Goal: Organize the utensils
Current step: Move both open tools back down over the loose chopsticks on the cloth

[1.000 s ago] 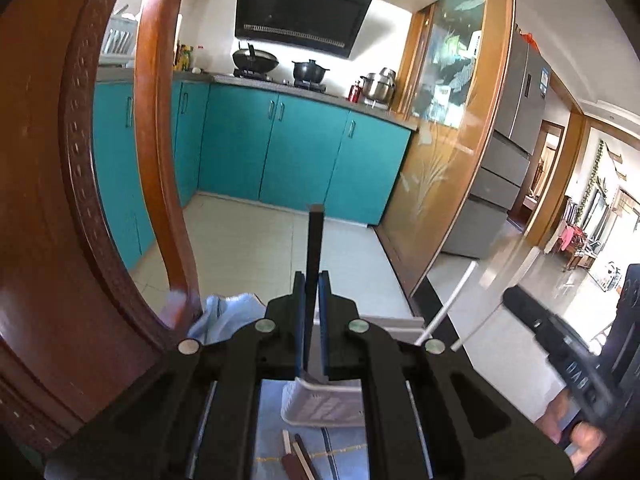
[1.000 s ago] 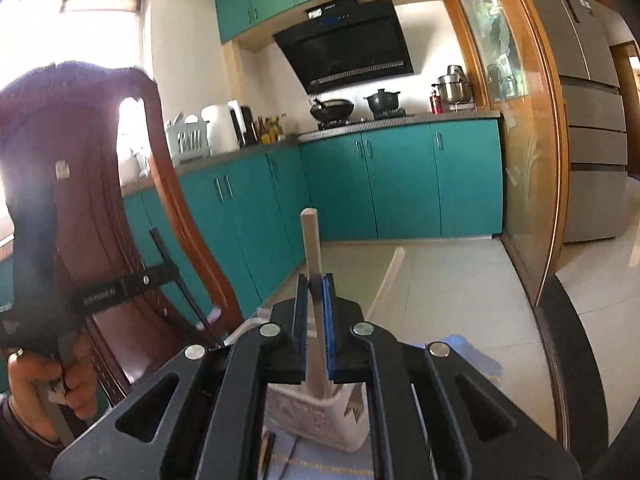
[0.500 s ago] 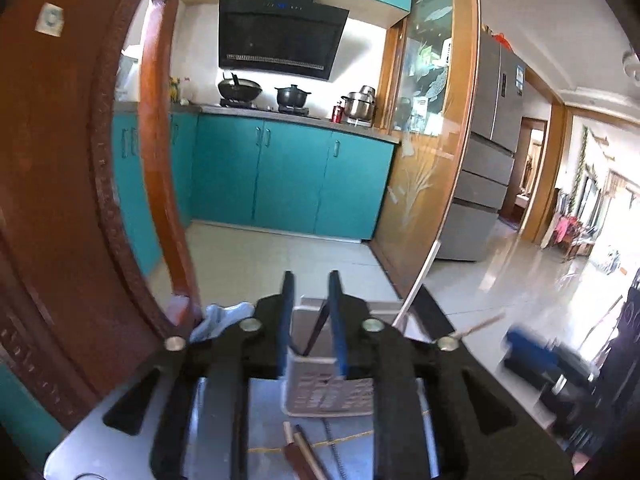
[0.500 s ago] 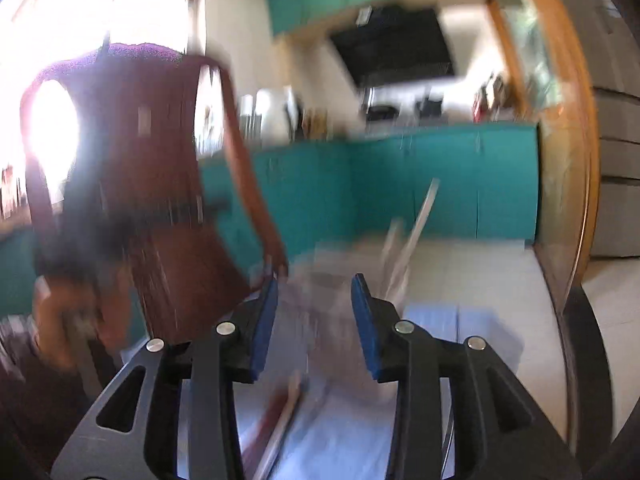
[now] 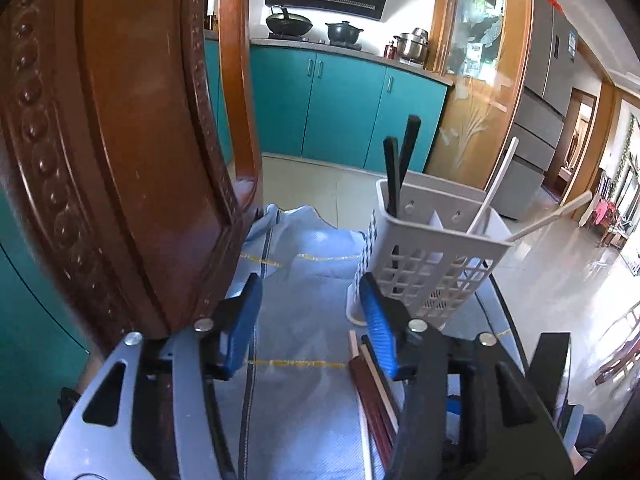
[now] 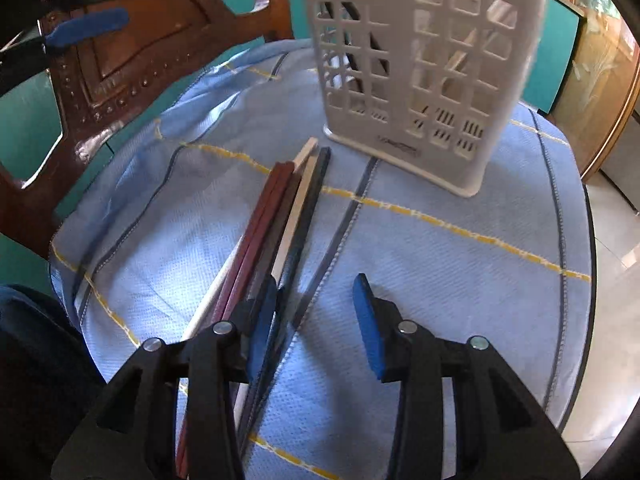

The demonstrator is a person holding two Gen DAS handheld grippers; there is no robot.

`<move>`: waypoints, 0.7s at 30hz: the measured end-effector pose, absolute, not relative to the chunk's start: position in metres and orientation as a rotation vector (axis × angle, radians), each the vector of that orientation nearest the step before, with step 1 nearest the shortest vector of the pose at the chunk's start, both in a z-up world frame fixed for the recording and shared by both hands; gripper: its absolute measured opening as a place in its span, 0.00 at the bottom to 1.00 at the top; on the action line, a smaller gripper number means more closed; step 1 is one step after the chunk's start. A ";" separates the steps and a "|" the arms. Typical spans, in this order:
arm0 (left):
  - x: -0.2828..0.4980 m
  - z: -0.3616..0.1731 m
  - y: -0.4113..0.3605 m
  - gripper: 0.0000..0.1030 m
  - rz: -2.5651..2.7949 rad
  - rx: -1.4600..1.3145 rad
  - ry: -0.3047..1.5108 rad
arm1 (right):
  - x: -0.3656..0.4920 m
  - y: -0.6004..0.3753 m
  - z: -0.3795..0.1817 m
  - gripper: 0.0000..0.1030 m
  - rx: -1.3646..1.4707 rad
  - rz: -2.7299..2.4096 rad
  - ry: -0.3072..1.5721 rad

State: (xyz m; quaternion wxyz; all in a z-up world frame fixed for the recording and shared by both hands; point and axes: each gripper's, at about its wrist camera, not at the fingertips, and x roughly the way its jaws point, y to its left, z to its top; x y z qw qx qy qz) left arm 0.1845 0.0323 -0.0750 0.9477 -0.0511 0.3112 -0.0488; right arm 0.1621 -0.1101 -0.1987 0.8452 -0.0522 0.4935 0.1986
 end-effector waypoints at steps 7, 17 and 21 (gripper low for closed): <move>0.187 -0.088 0.038 0.55 -0.080 -0.108 0.702 | 0.165 -0.108 -0.198 0.40 -0.084 0.426 1.056; 0.192 -0.116 0.030 0.64 -0.078 -0.027 0.832 | 0.159 -0.126 -0.193 0.30 -0.185 0.430 1.130; 0.196 -0.128 0.030 0.65 -0.069 -0.018 0.885 | 0.164 -0.138 -0.194 0.30 -0.087 0.435 1.142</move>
